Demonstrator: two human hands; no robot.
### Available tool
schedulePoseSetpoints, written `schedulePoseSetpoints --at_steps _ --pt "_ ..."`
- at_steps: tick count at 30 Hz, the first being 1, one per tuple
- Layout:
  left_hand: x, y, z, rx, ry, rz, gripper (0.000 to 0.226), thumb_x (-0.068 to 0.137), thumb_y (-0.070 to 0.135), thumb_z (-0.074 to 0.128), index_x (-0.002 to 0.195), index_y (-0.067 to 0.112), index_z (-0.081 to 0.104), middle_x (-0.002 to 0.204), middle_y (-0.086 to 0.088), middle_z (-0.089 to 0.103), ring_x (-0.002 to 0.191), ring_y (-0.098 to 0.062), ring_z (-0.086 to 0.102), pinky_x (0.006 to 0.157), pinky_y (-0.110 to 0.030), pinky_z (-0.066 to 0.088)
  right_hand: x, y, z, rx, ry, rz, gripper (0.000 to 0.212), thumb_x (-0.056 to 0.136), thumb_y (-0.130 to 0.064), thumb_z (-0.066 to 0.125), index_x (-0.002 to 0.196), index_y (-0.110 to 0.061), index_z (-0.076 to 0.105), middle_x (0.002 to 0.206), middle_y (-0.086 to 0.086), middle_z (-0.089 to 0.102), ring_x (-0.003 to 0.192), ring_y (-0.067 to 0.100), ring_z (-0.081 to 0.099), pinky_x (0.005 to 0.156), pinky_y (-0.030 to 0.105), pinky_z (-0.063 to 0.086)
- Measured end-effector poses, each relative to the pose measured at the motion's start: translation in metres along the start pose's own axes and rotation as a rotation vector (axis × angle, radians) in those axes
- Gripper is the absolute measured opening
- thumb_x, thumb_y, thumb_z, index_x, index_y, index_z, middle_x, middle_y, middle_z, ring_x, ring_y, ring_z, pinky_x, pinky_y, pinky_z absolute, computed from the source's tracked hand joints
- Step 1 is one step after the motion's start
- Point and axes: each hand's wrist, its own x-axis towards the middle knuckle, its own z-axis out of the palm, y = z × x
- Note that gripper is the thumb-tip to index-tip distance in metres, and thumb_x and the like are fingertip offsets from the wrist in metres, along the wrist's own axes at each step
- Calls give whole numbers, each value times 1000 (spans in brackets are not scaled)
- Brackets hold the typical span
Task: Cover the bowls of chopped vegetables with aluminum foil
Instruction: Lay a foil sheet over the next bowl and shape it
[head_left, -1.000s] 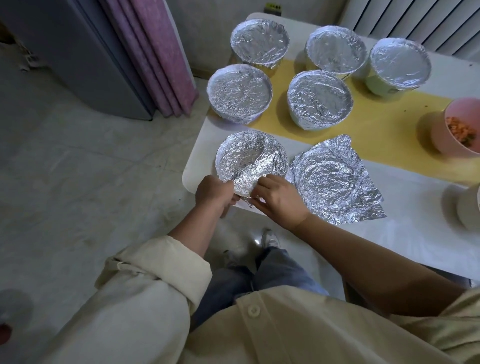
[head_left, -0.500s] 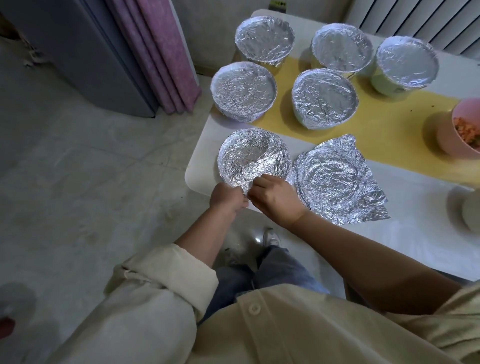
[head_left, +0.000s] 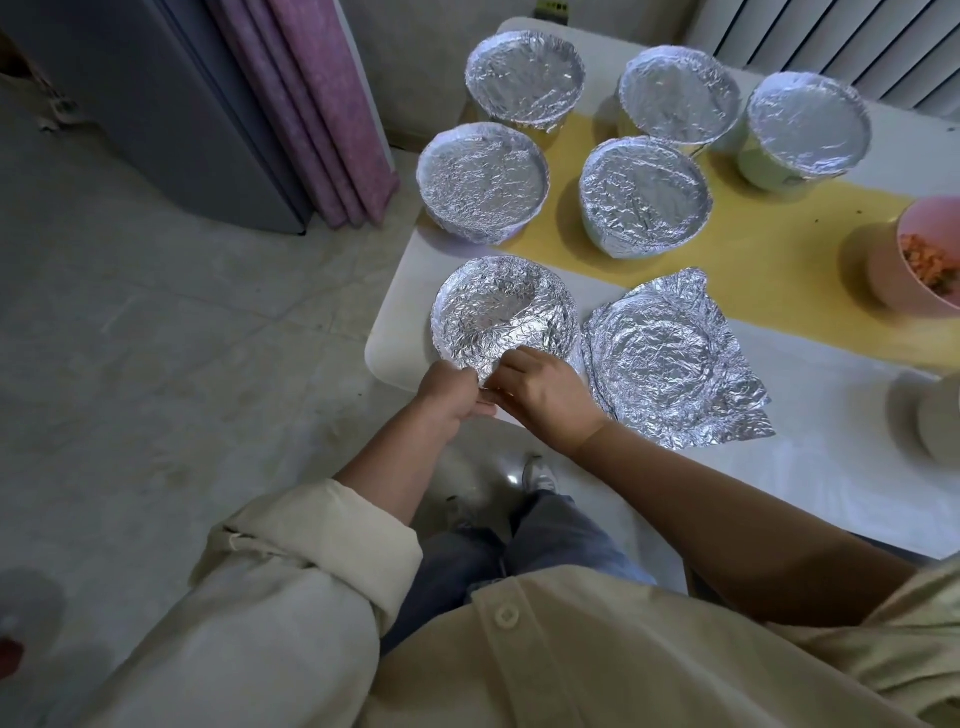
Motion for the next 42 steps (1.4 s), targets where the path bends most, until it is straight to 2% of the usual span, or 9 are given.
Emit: schedulePoseSetpoints --at_steps 6,11,14,21,23,26,31,35,42 --pt "1 7 -15 89 -26 45 22 97 -3 34 108 -1 53 95 -24 63 61 -25 62 36 -18 48 -9 9 -10 -35 -35 -43 16 76 -12 77 79 -6 63 79 10 58 70 29 54 62 37 45" --pt "1 2 -14 87 25 30 31 98 9 39 123 -5 53 99 -22 66 63 -26 65 31 -17 42 -8 10 -7 -59 -22 -49 16 82 -5 70 69 -7 61 73 8 58 65 28 54 59 33 42" --pt "-4 -4 -6 38 28 -5 23 99 21 48 110 2 55 108 -18 67 73 -26 65 27 -14 36 -8 9 -6 -76 -15 -45 16 83 -7 68 68 -7 62 73 7 58 65 27 54 61 31 35" --pt "0 -6 5 -52 -2 -79 15 100 -1 42 88 1 52 83 -16 60 64 -18 65 46 -18 49 -5 4 1 -94 -10 -36 19 82 -4 68 64 -6 60 68 7 54 60 27 52 54 32 35" --pt "0 -3 4 -30 5 -66 17 100 1 44 108 -7 57 95 -18 64 79 -19 64 48 -16 51 -4 3 1 -89 -9 -31 19 82 -6 67 65 -7 60 68 6 54 61 26 52 56 33 34" --pt "-3 -4 0 -21 20 -44 29 100 10 41 121 -4 56 109 -21 68 56 -17 64 31 -16 42 -4 3 0 -76 -6 -17 21 86 -11 59 65 -7 60 69 5 54 62 26 52 55 32 35" --pt "-4 -11 4 -39 21 -17 20 98 7 41 100 -6 56 85 -25 64 40 -14 60 35 -19 44 -4 2 2 -56 0 -9 27 89 -15 51 64 -8 59 68 6 53 61 25 51 53 33 38" --pt "2 -11 5 16 57 -11 24 97 8 38 100 -8 56 44 -6 63 41 -17 63 55 -28 57 -2 -1 4 -28 8 1 29 89 -15 52 62 -7 57 67 7 50 61 27 49 51 34 38" --pt "-2 -7 1 155 37 -2 22 97 10 37 104 -4 53 64 -14 67 45 -17 63 31 -12 30 -3 1 3 6 4 3 31 92 -23 53 69 -8 66 71 7 54 65 27 52 56 34 39"
